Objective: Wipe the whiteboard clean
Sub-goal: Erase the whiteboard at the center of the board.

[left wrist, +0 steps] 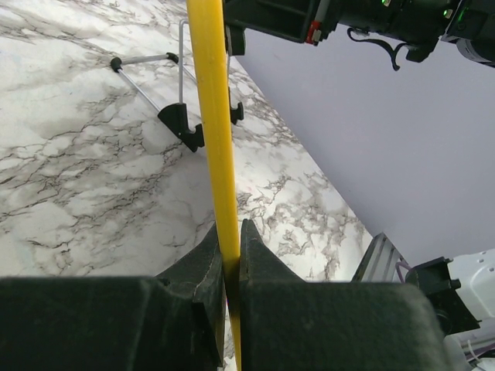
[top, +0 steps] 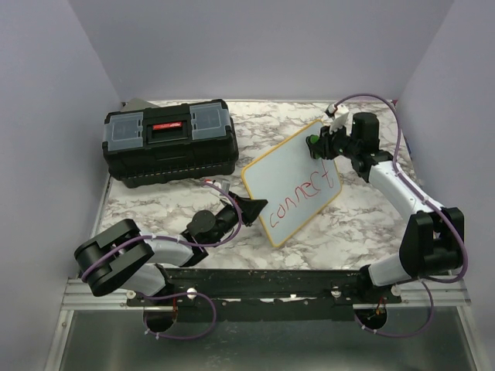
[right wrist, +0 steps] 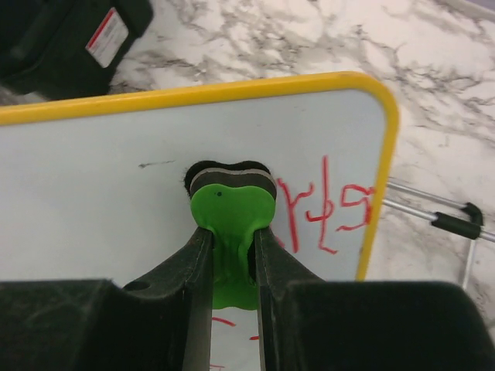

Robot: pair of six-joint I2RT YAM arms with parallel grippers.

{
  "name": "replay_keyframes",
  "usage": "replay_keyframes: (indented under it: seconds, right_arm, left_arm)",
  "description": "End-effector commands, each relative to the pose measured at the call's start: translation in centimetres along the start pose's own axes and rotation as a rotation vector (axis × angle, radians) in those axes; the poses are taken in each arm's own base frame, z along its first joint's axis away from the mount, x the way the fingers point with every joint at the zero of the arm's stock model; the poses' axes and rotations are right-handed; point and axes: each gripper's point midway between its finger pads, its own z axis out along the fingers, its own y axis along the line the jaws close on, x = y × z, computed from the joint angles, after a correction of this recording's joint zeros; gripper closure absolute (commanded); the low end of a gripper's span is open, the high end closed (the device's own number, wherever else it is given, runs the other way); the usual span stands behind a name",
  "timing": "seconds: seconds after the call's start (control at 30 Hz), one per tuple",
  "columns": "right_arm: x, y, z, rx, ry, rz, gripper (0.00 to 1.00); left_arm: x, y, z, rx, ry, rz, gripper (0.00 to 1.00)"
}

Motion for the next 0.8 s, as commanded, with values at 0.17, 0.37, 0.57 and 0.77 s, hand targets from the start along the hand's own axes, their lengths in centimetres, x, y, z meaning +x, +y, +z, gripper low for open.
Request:
replay_keyframes:
  seconds: [0.17, 0.37, 0.57, 0.77]
  right_arm:
    - [3.2, -2.6, -0.8, 0.116, 0.064, -0.012, 0.99]
    - [5.5, 3.8, -1.9, -0.239, 0.101, -0.075, 0.99]
    - [1.4, 2.1, -0.4, -0.159, 0.005, 0.017, 0.99]
    - [-2.9, -3.3, 0.3, 0.129, -0.111, 0.090, 0.99]
  left_arm:
    - [0.1, -3.6, -0.4, 0.162, 0.032, 0.034, 1.00]
    - [0.3, -3.6, -0.4, 0.167, 0.030, 0.026, 1.00]
    - [0.4, -3.6, -0.3, 0.170, 0.031, 0.013, 1.00]
    - [0.4, -3.5, -0.4, 0.165, 0.033, 0.016, 1.00]
